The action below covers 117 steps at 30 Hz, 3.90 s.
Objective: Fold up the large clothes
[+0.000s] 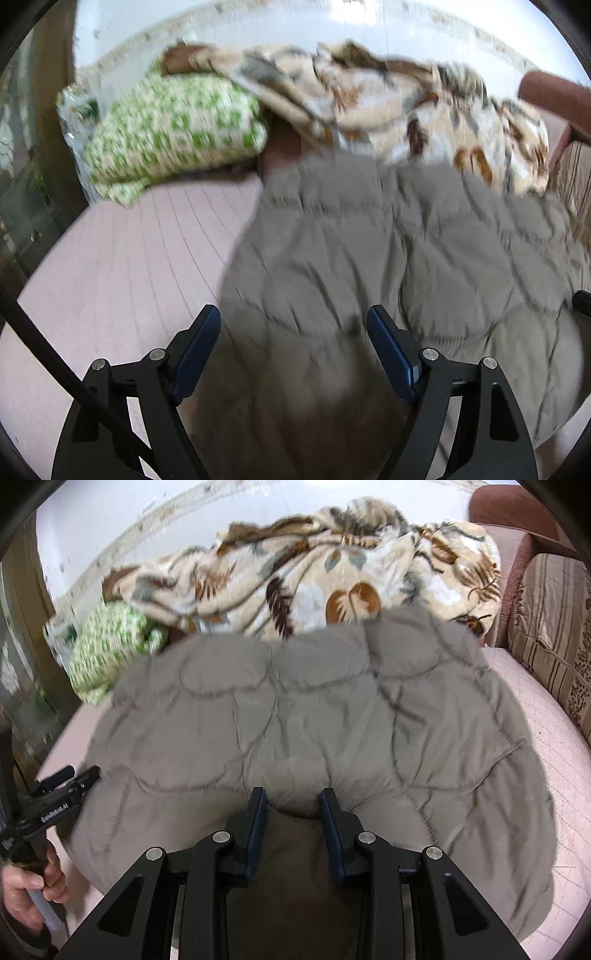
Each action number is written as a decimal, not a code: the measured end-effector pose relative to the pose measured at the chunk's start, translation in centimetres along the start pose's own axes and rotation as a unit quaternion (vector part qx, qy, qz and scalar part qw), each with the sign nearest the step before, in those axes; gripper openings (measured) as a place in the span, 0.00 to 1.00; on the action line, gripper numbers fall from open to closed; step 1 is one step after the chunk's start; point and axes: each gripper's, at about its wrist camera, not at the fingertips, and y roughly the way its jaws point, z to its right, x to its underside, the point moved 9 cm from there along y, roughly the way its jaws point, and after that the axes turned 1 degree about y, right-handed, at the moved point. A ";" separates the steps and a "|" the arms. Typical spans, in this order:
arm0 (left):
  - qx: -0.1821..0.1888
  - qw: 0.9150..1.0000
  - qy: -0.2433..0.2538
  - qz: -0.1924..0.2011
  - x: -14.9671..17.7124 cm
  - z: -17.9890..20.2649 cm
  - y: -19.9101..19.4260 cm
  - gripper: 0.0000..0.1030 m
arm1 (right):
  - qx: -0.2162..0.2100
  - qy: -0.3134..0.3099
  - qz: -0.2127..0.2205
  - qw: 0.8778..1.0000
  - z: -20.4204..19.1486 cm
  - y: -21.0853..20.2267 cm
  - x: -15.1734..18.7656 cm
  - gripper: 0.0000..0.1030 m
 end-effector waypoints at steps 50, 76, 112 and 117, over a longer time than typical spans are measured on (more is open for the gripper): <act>0.006 0.994 -0.049 -0.096 3.1 -2.3 3.9 0.80 | 0.100 0.133 -0.045 0.985 11.8 -0.6 1.4 0.34; 0.001 0.998 0.019 -0.061 2.8 -0.5 -0.6 0.80 | 0.065 0.044 -0.034 0.996 2.9 -2.3 1.7 0.42; -0.016 0.996 0.052 -0.070 3.5 0.6 0.8 0.80 | 0.077 0.005 -0.063 0.995 2.2 0.3 3.1 0.50; -0.016 0.996 0.051 -0.071 3.5 0.6 0.7 0.80 | 0.078 0.003 -0.063 0.995 2.2 0.4 3.2 0.50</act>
